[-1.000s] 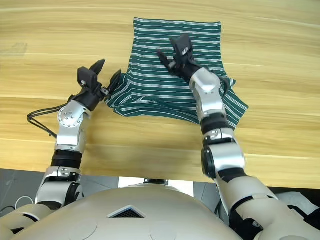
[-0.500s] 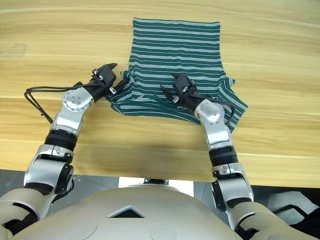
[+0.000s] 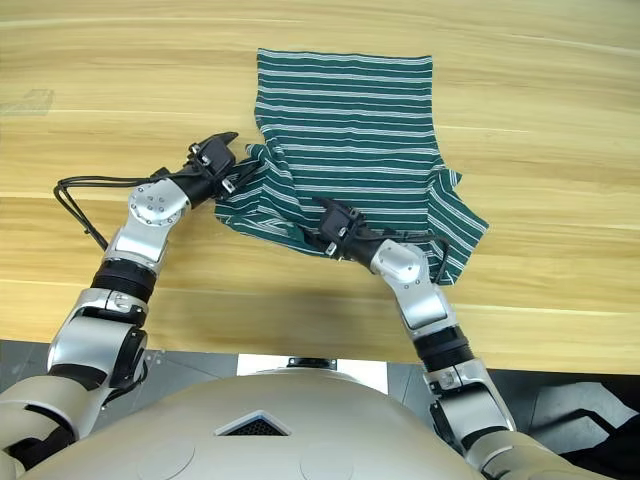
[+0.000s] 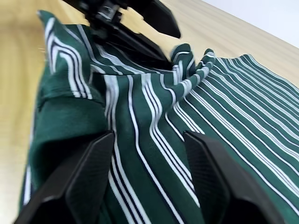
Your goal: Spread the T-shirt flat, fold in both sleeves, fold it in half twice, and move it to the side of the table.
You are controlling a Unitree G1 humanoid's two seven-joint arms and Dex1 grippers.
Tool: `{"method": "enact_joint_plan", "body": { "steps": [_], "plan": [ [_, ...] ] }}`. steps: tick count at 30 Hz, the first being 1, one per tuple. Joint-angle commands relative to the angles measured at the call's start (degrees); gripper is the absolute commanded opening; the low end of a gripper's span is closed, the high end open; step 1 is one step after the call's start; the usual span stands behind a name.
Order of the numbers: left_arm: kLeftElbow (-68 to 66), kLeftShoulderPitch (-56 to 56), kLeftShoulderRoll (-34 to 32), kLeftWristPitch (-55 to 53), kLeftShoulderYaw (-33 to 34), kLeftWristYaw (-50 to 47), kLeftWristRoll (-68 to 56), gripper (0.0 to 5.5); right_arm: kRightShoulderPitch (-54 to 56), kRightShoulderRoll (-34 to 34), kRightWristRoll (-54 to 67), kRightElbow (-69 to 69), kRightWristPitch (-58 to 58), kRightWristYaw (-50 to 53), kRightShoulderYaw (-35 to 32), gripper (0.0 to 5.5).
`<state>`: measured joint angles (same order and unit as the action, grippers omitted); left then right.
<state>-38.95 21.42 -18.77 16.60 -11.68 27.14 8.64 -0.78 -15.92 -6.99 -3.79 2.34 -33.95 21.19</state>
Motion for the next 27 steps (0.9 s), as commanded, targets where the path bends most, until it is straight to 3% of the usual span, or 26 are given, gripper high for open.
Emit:
{"method": "enact_joint_plan", "body": {
  "steps": [1, 5, 7, 10, 14, 27],
  "plan": [
    [-2.05, -1.26, 0.0, -0.2, 0.49, -0.88, 0.15, 2.97, -2.54, -3.65, -0.13, 1.17, -2.21, -3.75, 1.61, 2.73],
    [-4.22, -0.25, 0.38, 0.2, 0.56, -1.45, 0.18, 2.97, -3.32, -9.69, 7.71, 3.51, 3.26, -16.59, 2.32, 2.73],
    [-4.29, -0.56, 0.62, 0.52, 0.81, -1.51, -0.13, 2.97, 1.22, -9.79, 10.3, -0.49, 5.81, -18.02, -0.66, 2.73],
    [-2.88, -2.61, 0.54, 1.23, 1.14, -0.93, -0.95, 2.97, 9.33, -7.6, 15.86, -5.85, 4.34, -15.6, -8.23, 2.73],
    [-0.72, -5.85, 0.14, 1.68, 2.19, -1.07, -2.09, 2.97, 16.39, -5.24, 21.05, -11.0, 1.3, -15.22, -13.44, 2.73],
    [18.68, -21.85, -1.46, -0.49, 7.05, -0.01, -9.34, 2.97, 24.32, 2.97, 9.69, -37.94, 3.99, -3.42, -10.89, 2.73]
  ]
}}
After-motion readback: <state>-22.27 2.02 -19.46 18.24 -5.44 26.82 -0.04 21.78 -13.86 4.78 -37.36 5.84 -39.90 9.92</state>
